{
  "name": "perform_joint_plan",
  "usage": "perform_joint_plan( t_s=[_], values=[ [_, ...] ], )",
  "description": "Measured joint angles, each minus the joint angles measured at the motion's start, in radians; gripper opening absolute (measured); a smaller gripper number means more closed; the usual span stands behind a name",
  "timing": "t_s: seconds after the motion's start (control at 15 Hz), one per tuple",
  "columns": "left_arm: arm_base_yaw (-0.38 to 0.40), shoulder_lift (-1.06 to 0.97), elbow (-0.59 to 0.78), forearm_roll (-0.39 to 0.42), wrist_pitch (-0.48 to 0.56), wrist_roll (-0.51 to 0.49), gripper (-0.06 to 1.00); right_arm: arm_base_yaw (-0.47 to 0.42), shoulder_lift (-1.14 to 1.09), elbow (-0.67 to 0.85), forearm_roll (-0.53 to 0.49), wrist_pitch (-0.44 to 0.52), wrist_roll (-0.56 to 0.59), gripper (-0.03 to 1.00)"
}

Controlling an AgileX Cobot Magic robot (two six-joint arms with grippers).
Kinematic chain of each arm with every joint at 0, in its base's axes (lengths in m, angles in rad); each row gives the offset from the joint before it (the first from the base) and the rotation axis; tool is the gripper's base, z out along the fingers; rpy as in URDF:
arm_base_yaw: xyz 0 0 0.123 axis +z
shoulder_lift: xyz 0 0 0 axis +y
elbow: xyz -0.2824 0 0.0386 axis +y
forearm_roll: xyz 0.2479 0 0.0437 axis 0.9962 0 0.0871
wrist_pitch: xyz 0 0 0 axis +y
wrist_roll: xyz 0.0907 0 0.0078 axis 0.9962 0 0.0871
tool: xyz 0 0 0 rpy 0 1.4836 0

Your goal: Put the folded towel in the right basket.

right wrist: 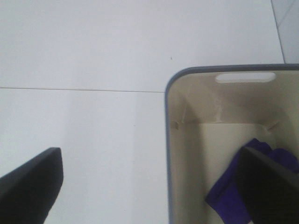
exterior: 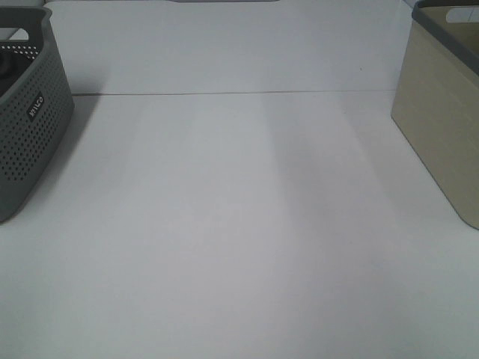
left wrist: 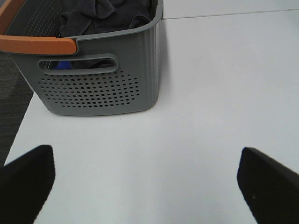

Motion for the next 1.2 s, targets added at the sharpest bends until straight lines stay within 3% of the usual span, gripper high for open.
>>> perform_joint_plan(
  t_s=[0.2,0.4,0.53,0.6,0.8,1.2],
  values=[
    [0.0,0.0,0.0,0.0,0.0,0.0,0.99,0.042,-0.105,0.083,-0.001,0.0,0.006,0.96],
    [0.0,0.0,0.0,0.0,0.0,0.0,0.99,0.043,-0.284,0.32,-0.026,-0.001,0.009,0.96],
    [0.0,0.0,0.0,0.0,0.0,0.0,0.99,0.043,-0.509,0.571,-0.031,-0.001,-0.003,0.96],
    [0.0,0.0,0.0,0.0,0.0,0.0,0.99,0.043,-0.734,0.822,-0.021,-0.001,-0.034,0.96],
    [0.0,0.0,0.0,0.0,0.0,0.0,0.99,0.043,-1.108,1.194,-0.019,-0.008,-0.042,0.96],
    [0.0,0.0,0.0,0.0,0.0,0.0,0.99,0.043,-1.617,1.649,-0.023,-0.088,-0.058,0.96]
  ],
)
